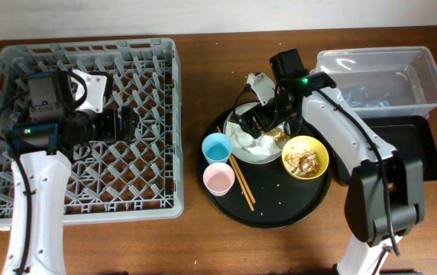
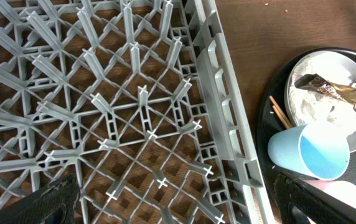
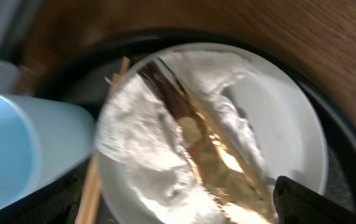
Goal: Sort waste into correct bins and load items into the dishwasher rack
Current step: 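Grasp the white tissue from the plate with right gripper, drop into clear bin, then grasp the gold wrapper with right gripper and drop it into clear bin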
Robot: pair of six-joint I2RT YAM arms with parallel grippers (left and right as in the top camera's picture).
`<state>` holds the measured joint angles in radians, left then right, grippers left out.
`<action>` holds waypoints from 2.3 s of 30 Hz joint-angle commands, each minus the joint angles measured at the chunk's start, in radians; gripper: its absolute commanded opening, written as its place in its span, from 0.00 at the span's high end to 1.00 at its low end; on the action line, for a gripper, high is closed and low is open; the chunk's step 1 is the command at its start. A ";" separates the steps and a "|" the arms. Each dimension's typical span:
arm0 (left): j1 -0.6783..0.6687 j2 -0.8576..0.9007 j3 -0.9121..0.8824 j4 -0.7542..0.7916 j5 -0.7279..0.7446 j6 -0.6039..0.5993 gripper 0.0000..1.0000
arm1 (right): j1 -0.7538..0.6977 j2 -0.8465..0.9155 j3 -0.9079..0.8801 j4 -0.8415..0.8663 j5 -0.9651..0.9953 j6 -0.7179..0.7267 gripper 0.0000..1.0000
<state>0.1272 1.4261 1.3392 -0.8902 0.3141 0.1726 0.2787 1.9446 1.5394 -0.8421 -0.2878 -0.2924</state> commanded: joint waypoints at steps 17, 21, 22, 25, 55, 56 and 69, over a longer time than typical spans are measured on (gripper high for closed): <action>0.000 0.006 0.018 -0.002 -0.007 0.016 0.01 | 0.049 0.162 0.312 -0.243 0.323 0.127 0.96; 0.000 0.006 0.018 -0.003 -0.007 0.016 0.01 | -0.021 0.152 0.710 -0.462 0.323 0.173 0.96; 0.000 0.006 0.018 -0.003 -0.007 0.016 0.01 | -0.069 0.152 0.770 -0.495 0.319 0.198 0.96; 0.000 0.006 0.018 -0.005 -0.007 0.016 0.01 | -0.177 0.145 0.795 -0.509 0.316 0.247 0.96; 0.000 0.006 0.018 -0.031 -0.007 0.016 0.01 | 0.023 0.498 0.737 -0.553 0.469 0.807 0.60; 0.000 0.006 0.018 -0.031 -0.007 0.016 0.01 | 0.021 0.499 0.721 -0.543 0.481 0.807 0.60; 0.000 0.006 0.018 -0.031 -0.015 0.016 0.01 | 0.014 0.499 0.529 -0.356 0.487 0.802 0.96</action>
<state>0.1272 1.4307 1.3392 -0.9218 0.3058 0.1757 0.2981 2.4409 2.0911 -1.1984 0.1909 0.4995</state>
